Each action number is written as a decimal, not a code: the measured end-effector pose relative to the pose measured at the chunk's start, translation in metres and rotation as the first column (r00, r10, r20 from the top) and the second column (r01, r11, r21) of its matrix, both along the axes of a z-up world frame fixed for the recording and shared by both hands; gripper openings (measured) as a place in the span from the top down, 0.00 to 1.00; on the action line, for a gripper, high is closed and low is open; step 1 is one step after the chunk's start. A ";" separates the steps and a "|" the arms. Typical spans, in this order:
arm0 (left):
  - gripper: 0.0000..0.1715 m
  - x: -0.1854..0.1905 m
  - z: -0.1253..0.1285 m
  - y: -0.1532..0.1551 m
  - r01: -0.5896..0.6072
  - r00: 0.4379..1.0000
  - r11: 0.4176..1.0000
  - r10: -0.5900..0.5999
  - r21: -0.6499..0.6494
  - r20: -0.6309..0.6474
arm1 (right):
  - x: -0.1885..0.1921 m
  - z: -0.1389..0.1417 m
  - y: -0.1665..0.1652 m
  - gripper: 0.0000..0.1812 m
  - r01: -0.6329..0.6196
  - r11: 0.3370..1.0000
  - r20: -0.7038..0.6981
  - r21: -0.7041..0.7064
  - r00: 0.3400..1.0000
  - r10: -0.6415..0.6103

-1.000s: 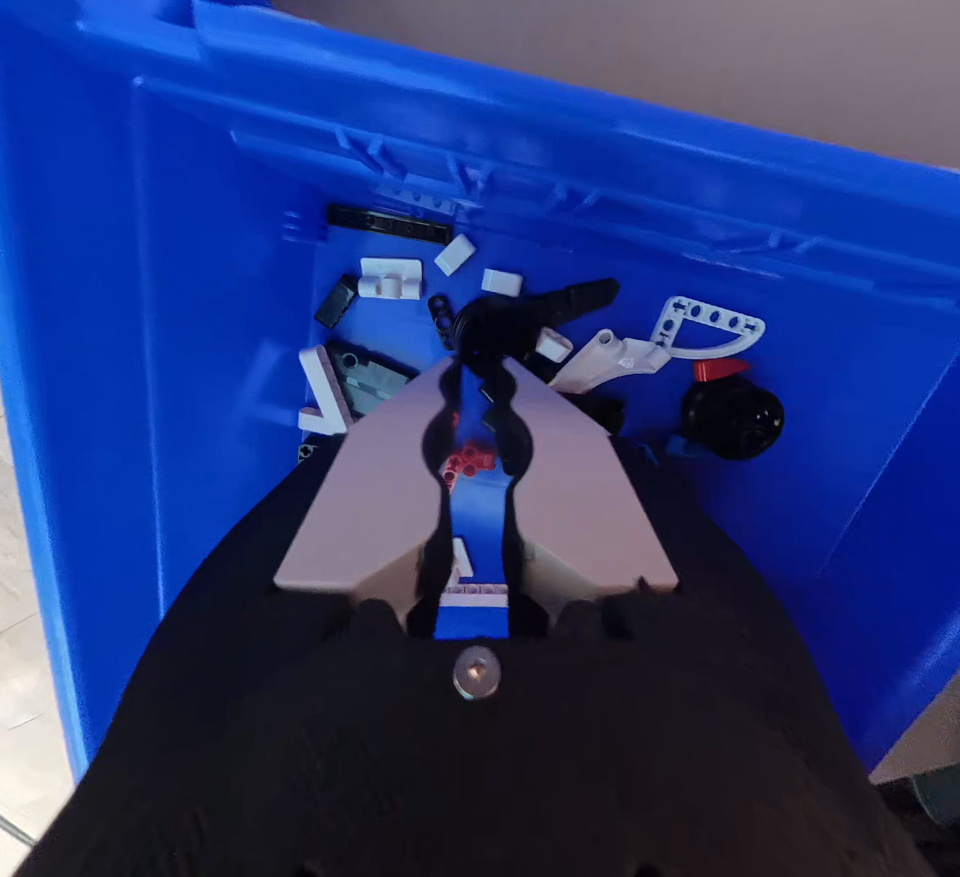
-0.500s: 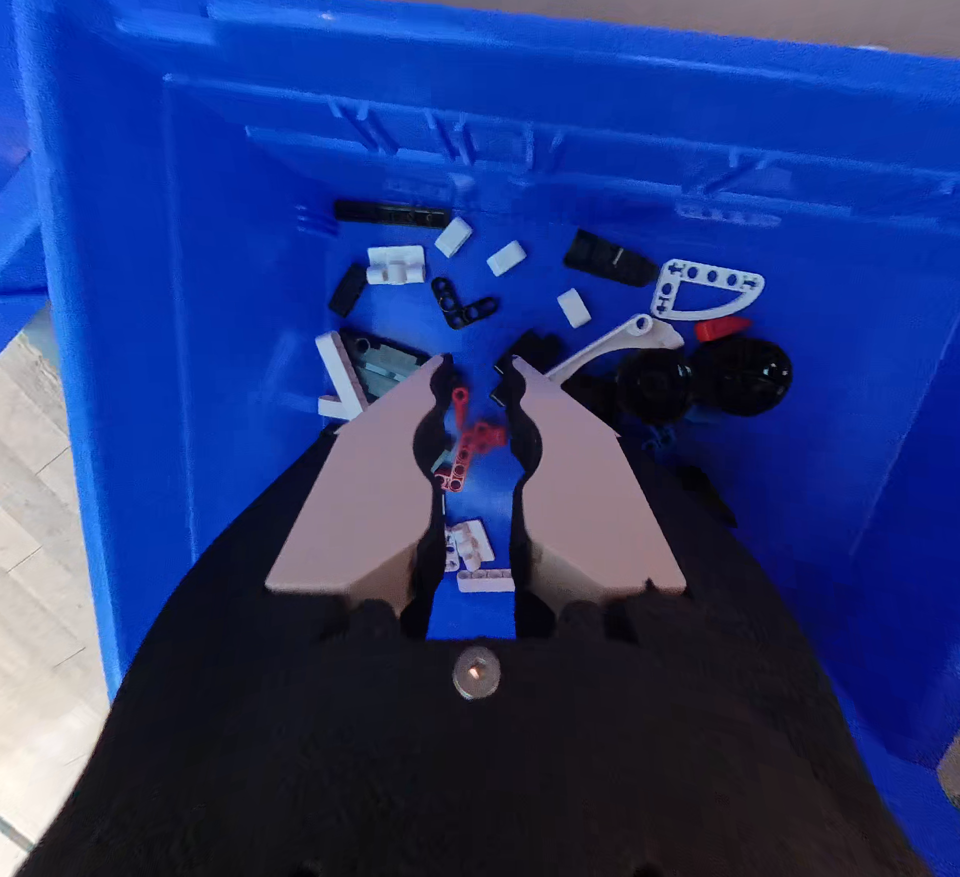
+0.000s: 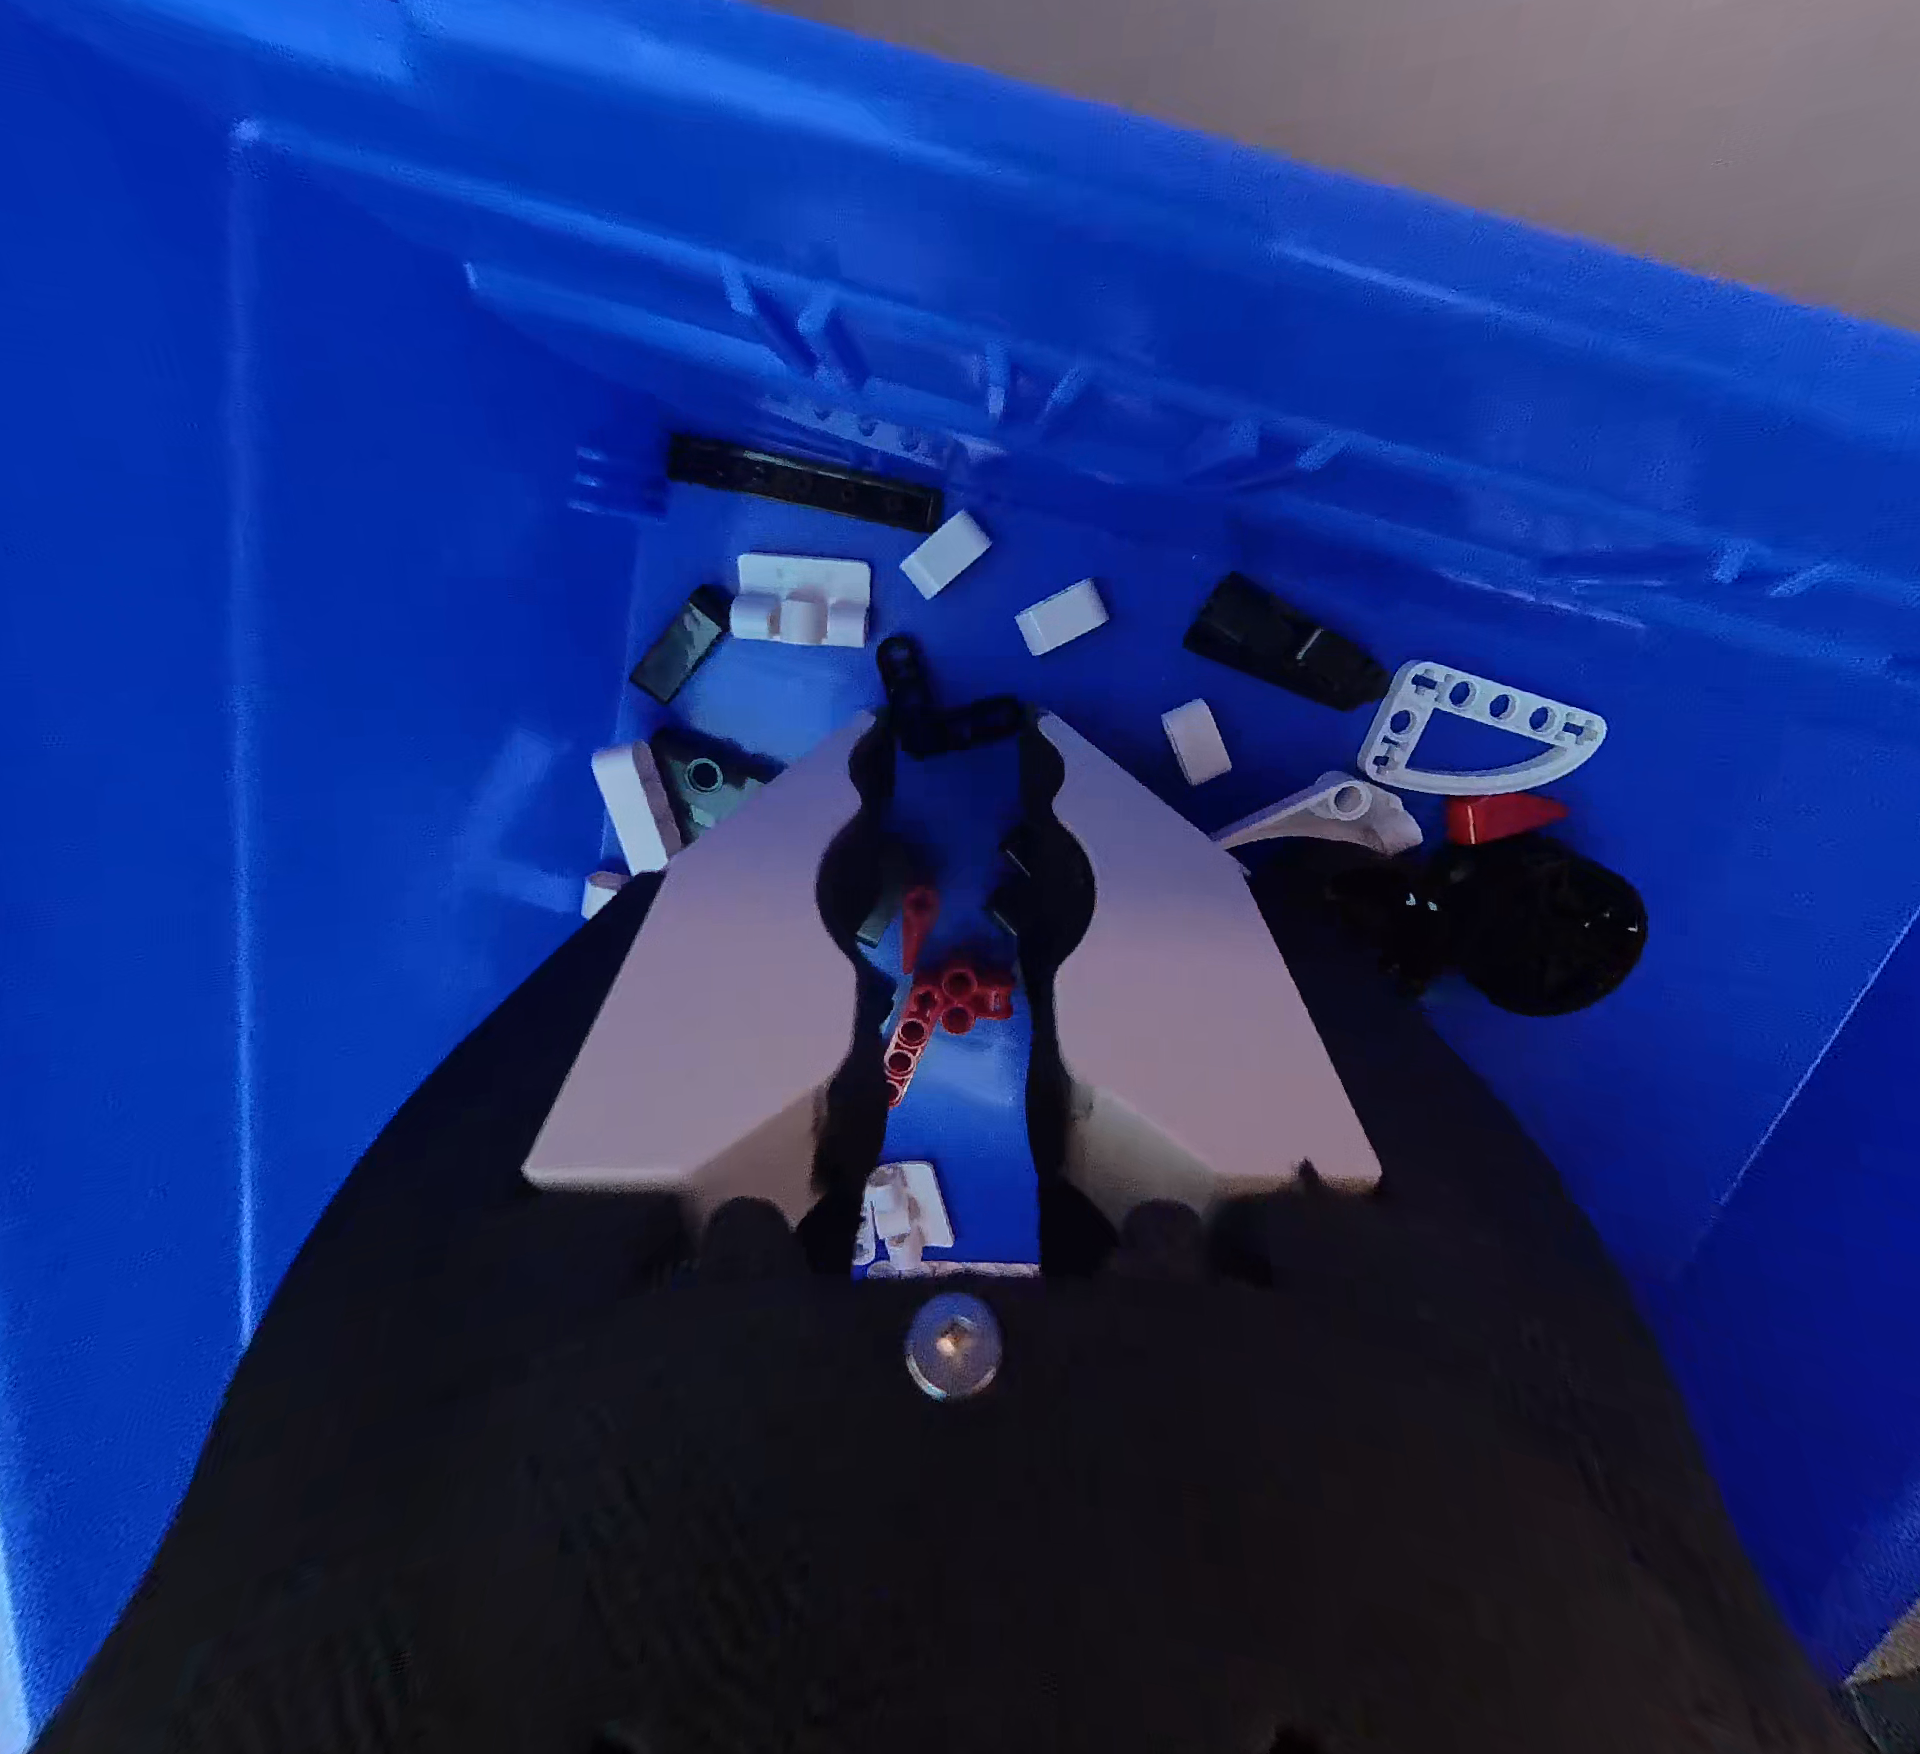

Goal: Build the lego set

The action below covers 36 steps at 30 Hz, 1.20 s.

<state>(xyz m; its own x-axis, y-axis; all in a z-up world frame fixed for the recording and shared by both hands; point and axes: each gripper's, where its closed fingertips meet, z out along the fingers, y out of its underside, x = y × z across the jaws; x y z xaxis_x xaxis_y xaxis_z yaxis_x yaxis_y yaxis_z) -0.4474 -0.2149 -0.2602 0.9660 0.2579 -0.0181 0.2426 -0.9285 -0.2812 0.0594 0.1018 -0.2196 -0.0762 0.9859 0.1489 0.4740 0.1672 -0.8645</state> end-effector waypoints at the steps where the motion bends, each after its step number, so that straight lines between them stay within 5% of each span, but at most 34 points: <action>1: 0.87 0.000 0.000 -0.001 0.015 1.000 1.000 -0.015 -0.005 -0.017 | 0.000 0.000 0.000 0.94 -0.001 1.000 -0.001 0.002 1.000 0.001; 4: 0.87 0.004 0.012 0.000 0.056 0.997 0.998 -0.054 0.030 -0.061 | 0.001 0.004 0.000 0.94 0.001 1.000 -0.013 0.005 1.000 -0.001; 8: 0.87 0.034 0.070 0.019 0.183 0.979 0.960 -0.159 0.212 -0.125 | 0.002 0.010 0.000 0.94 0.001 1.000 -0.039 0.001 0.999 -0.001; 12: 0.87 0.131 0.147 0.055 0.506 0.861 0.749 -0.409 0.428 -0.302 | -0.009 0.028 -0.023 0.94 -0.073 0.997 -0.111 -0.016 0.991 0.071; 15: 0.87 0.216 0.175 0.078 0.673 0.739 0.570 -0.500 0.471 -0.451 | -0.028 0.049 -0.056 0.94 -0.149 0.984 -0.174 -0.095 0.976 0.131; 20: 0.87 0.320 0.171 0.122 0.791 0.610 0.401 -0.455 0.462 -0.649 | -0.076 0.092 -0.112 0.87 -0.188 0.881 -0.285 -0.434 0.956 0.064; 25: 0.87 0.388 0.141 0.156 0.790 0.613 0.327 -0.416 0.519 -0.671 | -0.106 0.109 -0.147 0.86 -0.251 0.820 -0.337 -0.514 0.938 0.077; 28: 0.87 0.406 0.126 0.165 0.782 0.622 0.311 -0.421 0.540 -0.660 | -0.109 0.104 -0.155 0.86 -0.265 0.797 -0.315 -0.542 0.944 0.100; 32: 0.87 0.416 0.114 0.167 0.796 0.605 0.302 -0.441 0.525 -0.663 | -0.108 0.089 -0.154 0.99 -0.247 0.809 -0.273 -0.533 0.955 0.112; 36: 0.82 0.400 0.127 0.149 0.703 0.701 0.316 -0.458 0.637 -0.546 | -0.088 0.084 -0.140 0.99 -0.290 0.824 -0.224 -0.487 0.953 0.203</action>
